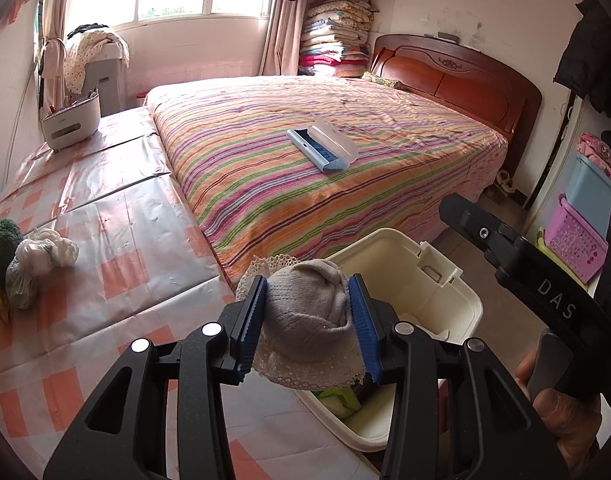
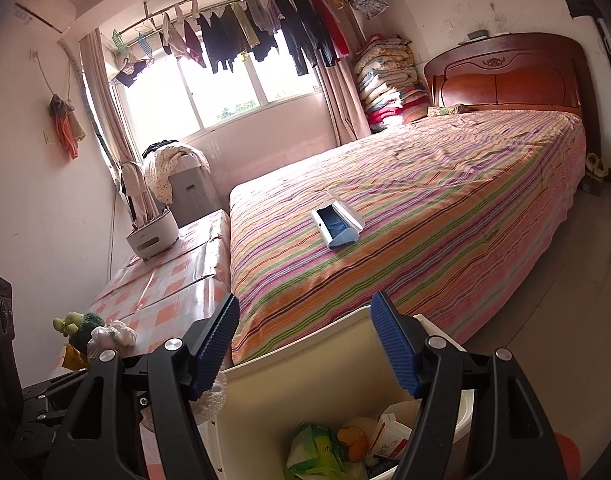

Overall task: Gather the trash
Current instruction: 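Lower the rolled knit cap into the cream bin and open the left tool, then move both open tools back over the table toward the yellow snack bag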

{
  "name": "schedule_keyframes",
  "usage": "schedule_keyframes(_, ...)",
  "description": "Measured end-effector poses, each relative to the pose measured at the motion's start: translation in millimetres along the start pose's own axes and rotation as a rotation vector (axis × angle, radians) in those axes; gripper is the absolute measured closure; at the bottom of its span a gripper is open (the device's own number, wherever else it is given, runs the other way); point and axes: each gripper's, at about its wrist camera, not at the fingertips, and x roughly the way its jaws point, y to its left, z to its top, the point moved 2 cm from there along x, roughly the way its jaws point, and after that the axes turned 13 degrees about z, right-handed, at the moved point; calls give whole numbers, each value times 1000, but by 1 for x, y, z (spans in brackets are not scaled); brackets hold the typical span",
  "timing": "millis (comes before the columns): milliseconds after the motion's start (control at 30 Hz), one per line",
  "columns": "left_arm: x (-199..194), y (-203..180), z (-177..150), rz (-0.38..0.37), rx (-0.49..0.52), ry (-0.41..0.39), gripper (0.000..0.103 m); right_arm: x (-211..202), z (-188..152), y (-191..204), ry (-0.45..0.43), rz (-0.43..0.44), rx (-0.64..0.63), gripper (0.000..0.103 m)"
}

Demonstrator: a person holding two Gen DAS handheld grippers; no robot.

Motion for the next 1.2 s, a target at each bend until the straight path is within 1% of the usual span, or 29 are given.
schedule_keyframes(133, 6, -12, -1, -23, 17, 16, 61, -8, 5, -7, -43, -4, 34, 37)
schedule_keyframes(267, 11, -21, -1, -39, 22, 24, 59, -7, 5, -13, -36, 2, 67, 36)
schedule_keyframes(367, 13, -25, -1, -50, 31, 32, 54, -9, 6, -14, -44, 1, 72, 36)
schedule_keyframes(433, 11, -24, -1, -39, 29, 16, 48, -10, 7, -14, -55, -1, 70, 36)
schedule_keyframes(467, 10, -23, -1, -33, 29, 6, 41, -11, 6, -13, -59, -4, 68, 36)
schedule_keyframes(500, 9, -22, 0, -24, 27, -3, 36, -12, 6, -12, -63, -5, 69, 36)
schedule_keyframes(633, 1, -10, 4, 13, 17, -30, 31, -11, 5, -12, -60, -6, 76, 36)
schedule_keyframes(733, -7, 10, 8, 51, -19, -45, 29, -8, 4, -8, -48, 1, 66, 36)
schedule_keyframes(867, -13, 47, 11, 106, -87, -43, 29, -3, 2, 0, -35, 20, 54, 36)
schedule_keyframes(1000, -15, 91, 8, 190, -141, -34, 29, 7, -3, 14, 1, 46, 41, 32)
schedule_keyframes(1200, -25, 161, -6, 273, -265, -22, 29, 24, -13, 44, 50, 93, -5, 32)
